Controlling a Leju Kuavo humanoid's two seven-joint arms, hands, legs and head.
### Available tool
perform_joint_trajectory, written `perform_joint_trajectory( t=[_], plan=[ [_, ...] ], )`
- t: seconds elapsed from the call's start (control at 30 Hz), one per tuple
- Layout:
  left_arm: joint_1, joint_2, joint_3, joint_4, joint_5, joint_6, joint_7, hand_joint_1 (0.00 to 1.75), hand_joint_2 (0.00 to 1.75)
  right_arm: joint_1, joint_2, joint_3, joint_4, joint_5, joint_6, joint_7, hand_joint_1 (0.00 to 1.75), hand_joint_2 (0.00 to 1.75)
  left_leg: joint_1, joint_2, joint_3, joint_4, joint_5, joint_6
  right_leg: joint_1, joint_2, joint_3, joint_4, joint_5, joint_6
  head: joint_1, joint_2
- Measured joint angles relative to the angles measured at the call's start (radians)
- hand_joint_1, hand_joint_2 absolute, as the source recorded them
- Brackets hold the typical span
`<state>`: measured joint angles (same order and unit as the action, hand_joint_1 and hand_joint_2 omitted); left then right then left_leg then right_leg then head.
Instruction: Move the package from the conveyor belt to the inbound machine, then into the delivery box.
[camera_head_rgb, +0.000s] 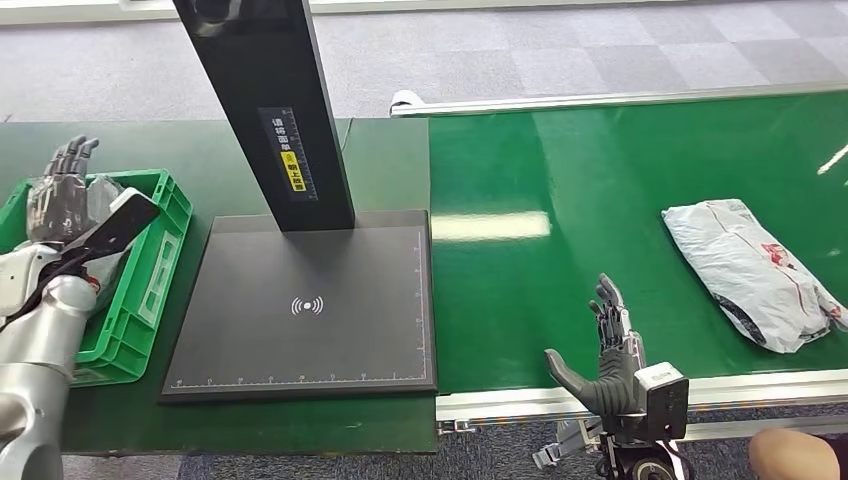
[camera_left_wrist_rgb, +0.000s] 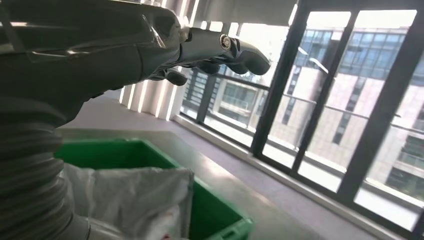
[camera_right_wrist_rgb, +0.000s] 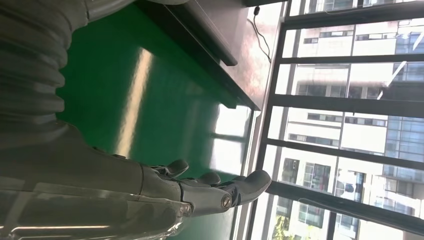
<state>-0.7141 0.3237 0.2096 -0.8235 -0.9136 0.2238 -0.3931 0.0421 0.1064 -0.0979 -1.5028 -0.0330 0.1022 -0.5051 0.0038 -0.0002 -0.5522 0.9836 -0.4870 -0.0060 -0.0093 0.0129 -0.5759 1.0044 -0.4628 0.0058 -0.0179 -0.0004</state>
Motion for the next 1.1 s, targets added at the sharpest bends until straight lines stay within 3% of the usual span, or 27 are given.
perform_joint_trajectory(
  t=[0.13,0.27,0.4,0.47,0.57,0.77,0.9,1.1],
  plan=[
    [0.061,-0.04,-0.037,-0.151,0.121,-0.108,-0.015,0.0,1.75,0.006,0.0,-0.002,0.0,0.0,0.0,0.0,0.0,1.75,0.0,0.0,0.0,0.0,0.0,0.0,0.0,0.0,0.0,0.0,0.0,0.0,0.0,0.0],
    [0.1,-0.061,-0.054,-0.25,0.142,-0.128,-0.017,0.0,1.75,0.011,0.0,-0.005,-0.001,0.001,0.0,0.0,0.0,1.75,0.0,0.0,0.0,0.0,0.0,0.0,0.0,0.001,0.0,0.0,0.0,0.0,0.0,0.0],
    [0.106,-0.064,-0.056,-0.266,0.145,-0.13,-0.017,0.0,1.75,0.011,0.0,-0.006,-0.001,0.001,0.0,0.0,0.0,1.75,0.0,0.0,0.0,0.0,0.0,0.0,0.0,0.001,0.0,0.0,0.0,0.0,0.0,0.0],
    [0.129,-0.074,-0.058,-0.308,0.222,-0.179,-0.05,0.0,1.75,0.011,0.0,-0.006,0.0,0.001,0.0,0.0,0.0,1.75,0.0,0.0,0.0,0.0,0.0,0.0,0.0,0.001,0.0,0.0,0.0,0.0,0.0,0.0],
    [0.244,-0.14,-0.067,-0.454,0.502,-0.316,-0.14,0.0,1.75,0.009,-0.001,-0.005,0.0,0.004,0.002,0.005,0.0,1.75,-0.001,0.0,0.0,0.0,-0.001,0.0,-0.001,0.001,0.0,0.0,0.0,0.0,0.0,0.0],
    [0.466,-0.287,-0.155,-0.61,0.838,-0.398,-0.19,0.0,1.75,-0.013,-0.001,0.013,0.024,0.015,0.002,0.036,0.0,1.75,-0.002,0.0,-0.001,0.0,-0.002,0.002,-0.002,0.001,0.0,-0.001,-0.001,0.001,0.0,0.0],
    [0.543,-0.354,-0.209,-0.653,0.987,-0.446,-0.166,0.0,1.75,-0.022,0.0,0.032,0.044,0.038,0.01,0.054,0.0,1.75,-0.002,0.0,0.0,0.0,-0.002,0.002,-0.002,0.0,0.0,-0.001,-0.001,0.001,0.0,0.0],
    [0.619,-0.44,-0.269,-0.638,1.032,-0.464,-0.174,0.0,1.75,-0.025,0.014,0.069,0.061,0.067,0.046,0.062,0.0,1.75,-0.001,0.0,0.0,0.0,-0.002,0.002,-0.001,0.0,0.001,-0.001,-0.001,0.001,0.0,0.0]
  ],
)
